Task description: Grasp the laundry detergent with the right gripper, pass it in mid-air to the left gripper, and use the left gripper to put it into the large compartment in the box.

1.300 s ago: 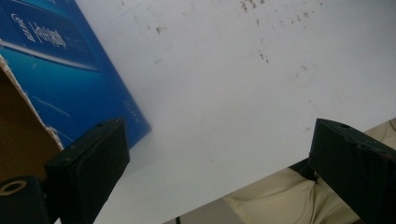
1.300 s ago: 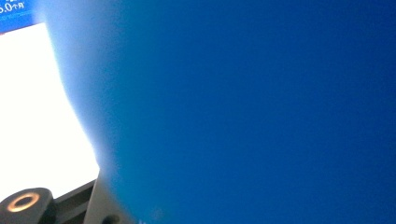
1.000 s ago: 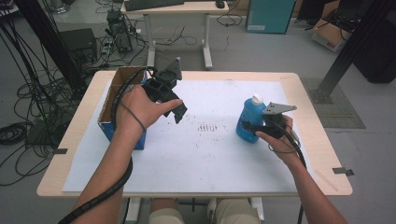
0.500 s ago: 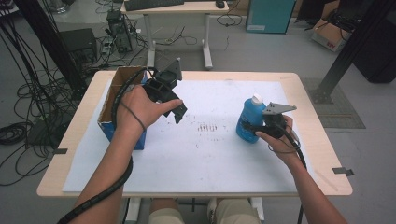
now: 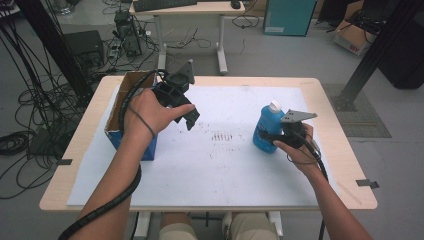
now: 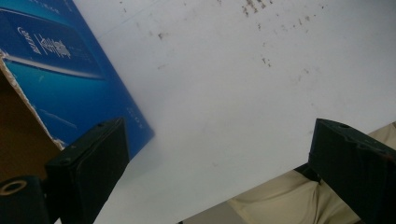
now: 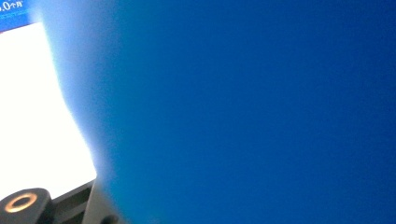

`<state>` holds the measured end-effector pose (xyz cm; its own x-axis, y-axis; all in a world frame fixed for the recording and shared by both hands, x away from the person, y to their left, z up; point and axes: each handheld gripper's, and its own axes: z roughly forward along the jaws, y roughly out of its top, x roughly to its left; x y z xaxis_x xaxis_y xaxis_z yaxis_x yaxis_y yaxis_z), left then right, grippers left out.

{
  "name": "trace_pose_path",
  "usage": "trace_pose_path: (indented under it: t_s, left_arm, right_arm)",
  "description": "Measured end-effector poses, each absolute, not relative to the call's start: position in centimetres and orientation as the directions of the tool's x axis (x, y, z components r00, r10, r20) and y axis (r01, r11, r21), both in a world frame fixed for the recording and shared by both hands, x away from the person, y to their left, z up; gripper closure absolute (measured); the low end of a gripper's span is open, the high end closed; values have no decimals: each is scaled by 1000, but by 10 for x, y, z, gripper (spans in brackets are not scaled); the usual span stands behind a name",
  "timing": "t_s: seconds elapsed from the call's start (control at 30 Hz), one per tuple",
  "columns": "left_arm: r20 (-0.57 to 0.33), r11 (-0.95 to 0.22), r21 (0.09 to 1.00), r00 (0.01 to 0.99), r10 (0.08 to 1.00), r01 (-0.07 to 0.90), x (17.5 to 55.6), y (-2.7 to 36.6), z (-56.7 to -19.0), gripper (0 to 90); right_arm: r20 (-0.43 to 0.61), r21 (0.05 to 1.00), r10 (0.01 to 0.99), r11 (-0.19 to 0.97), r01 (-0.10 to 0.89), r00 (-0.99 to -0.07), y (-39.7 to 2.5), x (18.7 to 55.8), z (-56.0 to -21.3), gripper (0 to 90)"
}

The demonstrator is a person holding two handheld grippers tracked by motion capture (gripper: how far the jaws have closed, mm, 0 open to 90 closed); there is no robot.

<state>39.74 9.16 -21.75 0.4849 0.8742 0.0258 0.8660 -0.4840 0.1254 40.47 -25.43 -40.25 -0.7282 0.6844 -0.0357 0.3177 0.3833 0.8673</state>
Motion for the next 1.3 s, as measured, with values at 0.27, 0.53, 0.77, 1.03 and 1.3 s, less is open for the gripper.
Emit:
trace_pose_path:
  t_s: [0.27,0.53,0.77,1.03,1.3]
  left_arm:
    - [34,-495,122,495,868,860,398,91,-216,60]
    - [36,-504,130,504,863,854,399,90,-210,59]
    - [48,-521,128,520,853,844,404,91,-207,58]
    - [57,-558,124,556,829,820,408,93,-202,57]
    - [63,-613,129,611,789,779,413,93,-194,57]
  right_arm:
    - [-32,861,689,387,331,-724,-252,404,-401,456]
    - [-34,855,689,395,335,-724,-251,406,-399,456]
    - [12,849,702,369,379,-712,-256,407,-396,455]
    - [26,841,686,378,386,-727,-252,412,-379,453]
    - [41,838,656,388,384,-753,-240,416,-362,451]
